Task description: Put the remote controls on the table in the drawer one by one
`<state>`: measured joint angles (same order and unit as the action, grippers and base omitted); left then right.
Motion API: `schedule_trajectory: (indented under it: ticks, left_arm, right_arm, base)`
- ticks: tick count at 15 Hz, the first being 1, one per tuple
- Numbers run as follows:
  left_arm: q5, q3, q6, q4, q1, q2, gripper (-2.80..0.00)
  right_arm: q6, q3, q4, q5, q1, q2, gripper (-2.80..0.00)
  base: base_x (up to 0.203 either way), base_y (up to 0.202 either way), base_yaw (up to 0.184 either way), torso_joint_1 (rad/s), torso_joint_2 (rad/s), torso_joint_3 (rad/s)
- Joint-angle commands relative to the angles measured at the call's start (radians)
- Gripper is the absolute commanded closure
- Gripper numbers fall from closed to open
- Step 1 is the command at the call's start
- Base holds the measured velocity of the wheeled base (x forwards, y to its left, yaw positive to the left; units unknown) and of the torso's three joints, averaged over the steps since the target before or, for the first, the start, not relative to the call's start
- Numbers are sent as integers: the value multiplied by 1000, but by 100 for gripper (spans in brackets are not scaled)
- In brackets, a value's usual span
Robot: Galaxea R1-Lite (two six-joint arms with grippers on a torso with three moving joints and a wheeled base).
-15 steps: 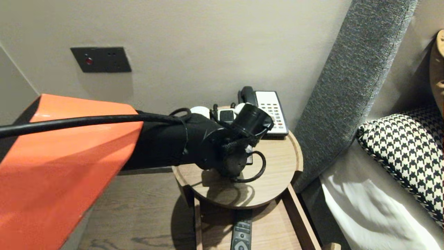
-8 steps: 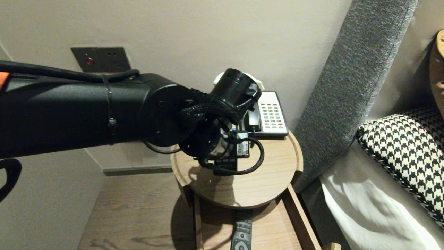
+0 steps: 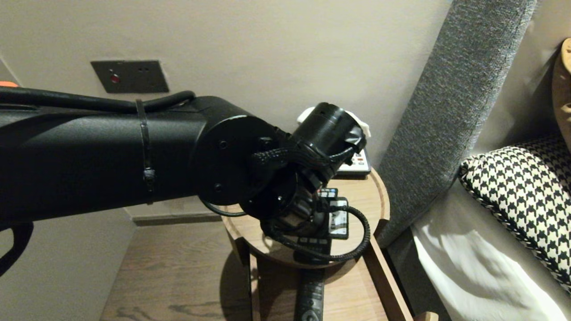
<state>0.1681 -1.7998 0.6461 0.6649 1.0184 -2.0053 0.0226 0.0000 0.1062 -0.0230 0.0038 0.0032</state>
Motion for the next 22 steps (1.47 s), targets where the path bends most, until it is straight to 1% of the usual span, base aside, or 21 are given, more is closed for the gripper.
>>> schedule_trajectory:
  ticks: [1, 3, 5, 11, 16, 22]
  left_arm:
    - [-53, -47, 6, 64, 31, -33, 0]
    - [-75, -110, 13, 134, 47, -58, 0]
    - [-116, -131, 18, 177, 75, -68, 0]
    - [-175, -131, 20, 182, 130, -68, 0]
    - [-180, -130, 20, 183, 183, -76, 0]
    - [-175, -131, 36, 184, 210, -169, 0]
  right_arm:
    - [-1, 40, 1, 0, 1, 0, 0]
    - [0, 40, 1, 0, 1, 0, 0]
    - [0, 40, 1, 0, 1, 0, 0]
    - [-1, 40, 1, 0, 1, 0, 0]
    - [0, 40, 1, 0, 1, 0, 0]
    - [0, 40, 1, 0, 1, 0, 0]
  base:
    - [0, 0, 0, 0, 0, 0]
    - [0, 0, 0, 0, 0, 0]
    - [0, 0, 0, 0, 0, 0]
    - [0, 0, 0, 0, 0, 0]
    - [0, 0, 0, 0, 0, 0]
    - [0, 0, 0, 0, 0, 0]
